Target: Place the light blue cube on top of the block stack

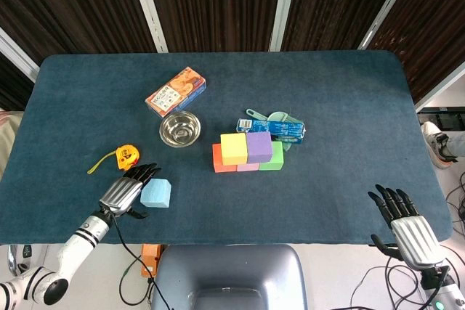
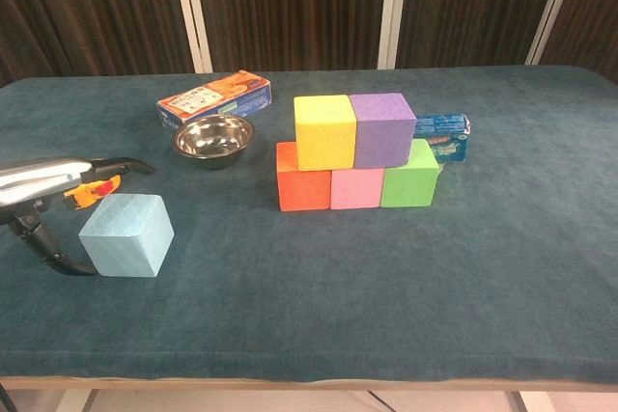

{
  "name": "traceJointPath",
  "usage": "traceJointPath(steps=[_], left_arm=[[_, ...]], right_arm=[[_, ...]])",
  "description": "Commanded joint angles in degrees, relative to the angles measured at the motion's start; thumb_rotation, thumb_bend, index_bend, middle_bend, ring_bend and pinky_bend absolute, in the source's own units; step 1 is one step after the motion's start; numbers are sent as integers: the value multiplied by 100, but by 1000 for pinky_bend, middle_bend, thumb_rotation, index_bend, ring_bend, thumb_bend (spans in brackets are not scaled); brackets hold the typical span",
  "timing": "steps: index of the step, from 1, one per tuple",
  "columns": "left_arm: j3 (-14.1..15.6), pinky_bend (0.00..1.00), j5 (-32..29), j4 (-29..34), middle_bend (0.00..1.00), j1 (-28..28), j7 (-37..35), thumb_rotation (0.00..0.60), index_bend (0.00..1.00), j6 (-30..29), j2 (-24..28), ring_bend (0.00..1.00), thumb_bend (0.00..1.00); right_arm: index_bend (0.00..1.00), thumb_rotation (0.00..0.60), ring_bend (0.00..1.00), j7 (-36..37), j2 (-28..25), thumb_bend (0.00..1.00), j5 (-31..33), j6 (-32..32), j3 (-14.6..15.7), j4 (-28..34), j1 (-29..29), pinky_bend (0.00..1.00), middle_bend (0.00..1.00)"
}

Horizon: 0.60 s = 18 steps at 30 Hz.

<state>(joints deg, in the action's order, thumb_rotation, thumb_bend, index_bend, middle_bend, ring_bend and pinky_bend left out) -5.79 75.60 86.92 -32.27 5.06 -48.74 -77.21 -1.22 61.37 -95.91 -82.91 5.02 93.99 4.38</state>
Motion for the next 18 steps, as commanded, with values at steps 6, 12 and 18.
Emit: traceJointPath(steps=[6, 12, 18], left_arm=[[-37, 105, -224, -103, 0, -97, 135, 600, 118, -38, -107, 0, 136], [-18, 106, -459, -49, 111, -177, 351, 600, 167, 9, -187, 29, 145], [-53, 109, -513, -179, 264, -207, 479, 600, 254, -192, -363, 127, 145]], right_arm=[[0, 600, 0, 23, -27, 243, -54, 61, 18, 22, 26, 0, 0], [0, 600, 0, 52, -36, 242, -73, 38, 23, 6, 6, 0, 0], [0, 600, 0, 45, -37, 242, -65, 68, 25, 3, 5, 0, 0]])
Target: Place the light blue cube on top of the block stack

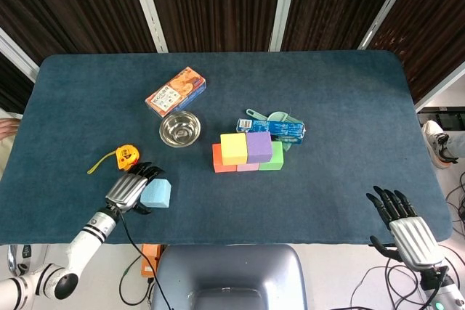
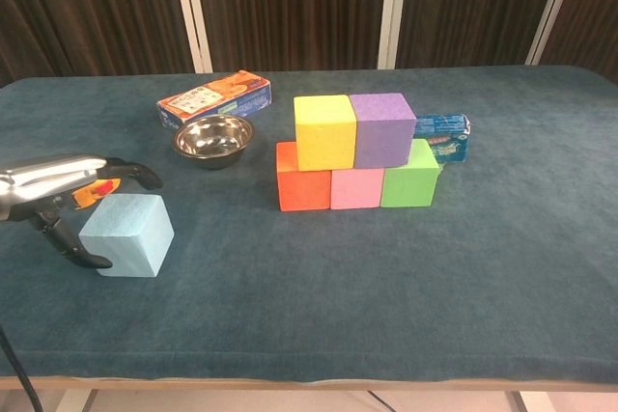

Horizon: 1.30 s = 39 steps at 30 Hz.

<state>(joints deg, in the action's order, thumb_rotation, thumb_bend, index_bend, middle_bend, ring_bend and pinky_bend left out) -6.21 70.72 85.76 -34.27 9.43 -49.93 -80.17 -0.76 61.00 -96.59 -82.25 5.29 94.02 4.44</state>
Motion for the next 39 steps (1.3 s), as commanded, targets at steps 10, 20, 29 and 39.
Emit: traceJointPath(steps=[10, 20, 29, 39], left_arm=[[-27, 114, -127, -210, 434, -43, 77, 600, 384, -186, -199, 237, 158], [-102, 120, -109, 172, 466, -15, 154, 600, 407, -475, 28, 255, 163], [-407, 129, -504, 1125, 466, -102, 674, 600, 407, -658, 615, 262, 163], [-1788, 167, -4003, 3287, 466, -1489, 2324, 600, 407, -1254, 1537, 278, 163]], right_arm=[[0, 600, 0, -51, 7, 243, 27, 61, -3, 10, 3, 0, 0], [0, 600, 0, -91, 9, 243, 27, 88, 2, 33, 0, 0, 0], [0, 600, 0, -71, 7, 242, 28, 117, 12, 25, 3, 0, 0], [0, 600, 0, 117, -50, 242, 54, 253, 34, 5, 61, 0, 0]])
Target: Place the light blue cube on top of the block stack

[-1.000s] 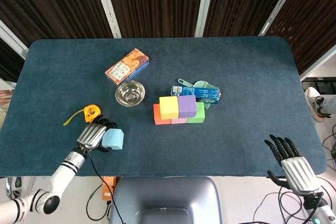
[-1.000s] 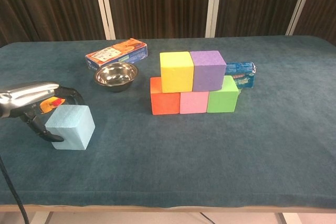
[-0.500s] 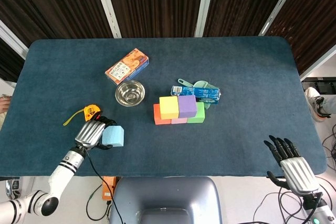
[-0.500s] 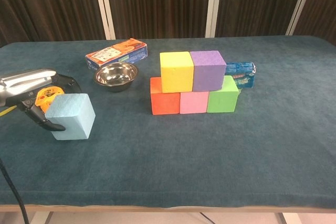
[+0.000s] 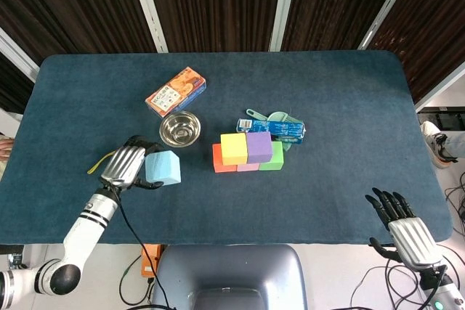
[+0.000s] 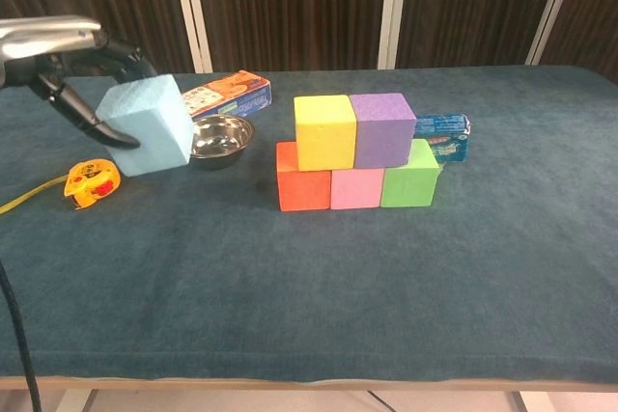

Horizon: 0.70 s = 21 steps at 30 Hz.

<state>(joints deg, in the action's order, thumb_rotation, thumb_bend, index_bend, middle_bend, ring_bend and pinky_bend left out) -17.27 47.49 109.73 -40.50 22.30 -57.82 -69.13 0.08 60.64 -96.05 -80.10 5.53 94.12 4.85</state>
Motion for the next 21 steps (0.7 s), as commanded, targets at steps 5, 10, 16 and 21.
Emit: traceJointPath(steps=[5, 10, 16, 21], left_arm=[[-1062, 172, -3175, 883, 465, -1706, 1527, 600, 406, -713, 425, 280, 162], [-1203, 175, -3959, 560, 466, -2468, 2023, 600, 407, -956, 211, 283, 163], [-1246, 175, -4326, 132, 465, -3000, 2177, 600, 407, -658, 13, 283, 163], [-1175, 175, -4483, -463, 464, -3379, 2257, 600, 407, -273, -228, 283, 169]], right_arm=[[0, 600, 0, 177, -62, 242, 25, 76, -2, -16, 53, 0, 0], [0, 600, 0, 298, -76, 243, 72, 236, 12, -61, 122, 0, 0], [0, 600, 0, 446, -115, 242, 113, 279, 1, -68, 154, 0, 0], [0, 600, 0, 561, -145, 243, 132, 257, 16, -110, 132, 0, 0]])
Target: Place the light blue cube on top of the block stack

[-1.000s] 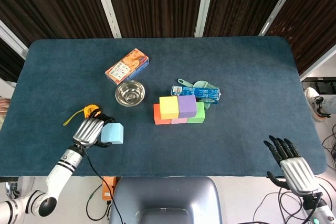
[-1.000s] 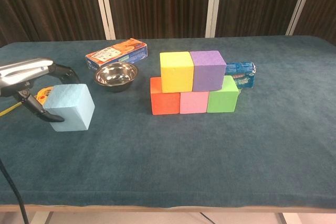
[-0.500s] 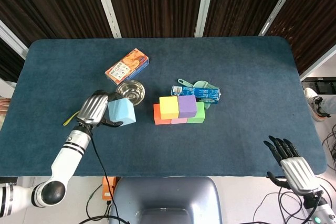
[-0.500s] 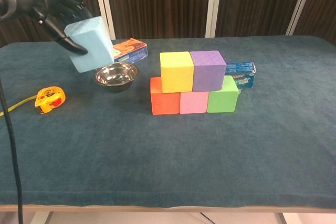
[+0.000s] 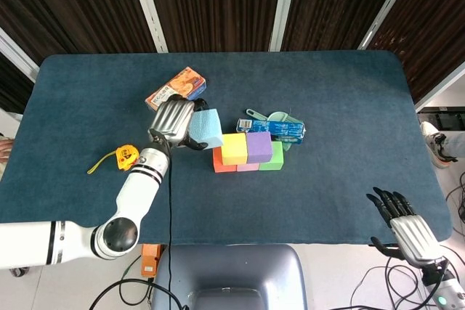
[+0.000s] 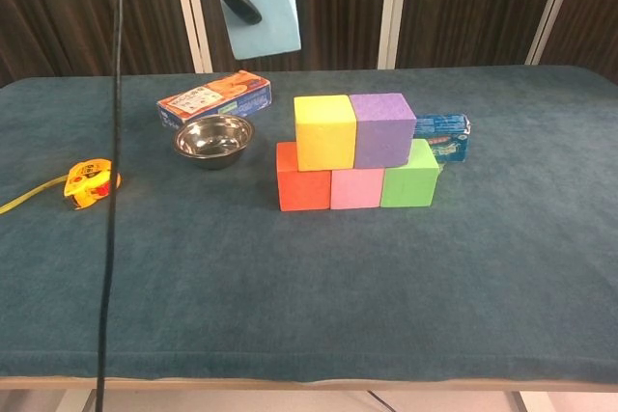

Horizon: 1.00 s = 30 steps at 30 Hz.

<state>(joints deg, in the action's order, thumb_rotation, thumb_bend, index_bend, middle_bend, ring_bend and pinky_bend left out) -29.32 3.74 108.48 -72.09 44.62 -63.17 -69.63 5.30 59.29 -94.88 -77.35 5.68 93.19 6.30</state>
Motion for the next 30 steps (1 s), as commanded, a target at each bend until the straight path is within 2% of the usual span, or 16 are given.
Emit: traceJointPath(steps=[1, 7, 11, 17, 24, 30], left_arm=[[41, 175, -134, -425, 464, -246, -17, 600, 407, 341, -217, 283, 170], [194, 175, -149, -832, 464, -443, -86, 600, 407, 681, -368, 283, 172], [212, 175, -105, -1138, 463, -502, -356, 600, 407, 1120, -491, 283, 174], [454, 175, 66, -1614, 463, -624, -548, 600, 407, 1445, -729, 282, 176], [536, 175, 273, -1829, 463, -623, -918, 600, 407, 1345, -898, 282, 172], [665, 175, 543, -1783, 463, -718, -936, 600, 407, 573, -1293, 287, 147]], right_arm=[[0, 600, 0, 58, -12, 243, 29, -26, -5, -23, -17, 0, 0], [0, 600, 0, 111, -17, 243, 130, 37, -22, -61, -10, 0, 0], [0, 600, 0, 194, -39, 243, 151, 31, -20, -74, -22, 0, 0], [0, 600, 0, 247, -50, 242, 140, 58, -16, -107, -5, 0, 0], [0, 600, 0, 291, -68, 243, 141, 59, -19, -108, 0, 0, 0], [0, 600, 0, 287, -71, 242, 142, 65, -21, -98, 3, 0, 0]])
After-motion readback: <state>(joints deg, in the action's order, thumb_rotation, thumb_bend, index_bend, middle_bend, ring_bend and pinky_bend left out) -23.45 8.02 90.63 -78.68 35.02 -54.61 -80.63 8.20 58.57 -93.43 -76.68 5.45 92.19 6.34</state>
